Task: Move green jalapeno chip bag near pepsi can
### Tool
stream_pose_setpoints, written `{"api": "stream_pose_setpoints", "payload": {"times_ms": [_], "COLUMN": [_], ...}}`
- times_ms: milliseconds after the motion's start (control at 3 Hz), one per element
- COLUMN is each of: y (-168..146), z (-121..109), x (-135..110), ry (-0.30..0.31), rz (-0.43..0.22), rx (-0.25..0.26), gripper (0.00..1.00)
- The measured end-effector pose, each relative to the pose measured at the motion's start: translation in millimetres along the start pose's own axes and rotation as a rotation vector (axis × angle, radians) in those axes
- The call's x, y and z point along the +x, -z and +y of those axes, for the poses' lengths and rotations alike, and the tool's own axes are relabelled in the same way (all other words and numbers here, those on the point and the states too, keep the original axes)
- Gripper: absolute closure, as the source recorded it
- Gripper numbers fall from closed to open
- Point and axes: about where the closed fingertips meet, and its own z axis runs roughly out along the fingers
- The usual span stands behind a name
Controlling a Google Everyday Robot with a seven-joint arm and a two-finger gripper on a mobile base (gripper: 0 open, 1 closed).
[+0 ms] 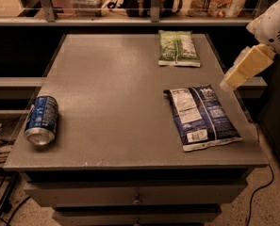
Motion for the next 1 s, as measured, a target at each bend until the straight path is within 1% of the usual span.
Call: {"api": "stream_pose_setpoints", "payload": {"times_ms": [333, 1000], "y": [-8, -66], "z": [0, -27], "x": [-2, -25], "ry": [-0.02, -0.111], "rz": [-0.017, -0.16], "rx": [-0.007, -0.043], "gripper": [0.0, 0.0]}}
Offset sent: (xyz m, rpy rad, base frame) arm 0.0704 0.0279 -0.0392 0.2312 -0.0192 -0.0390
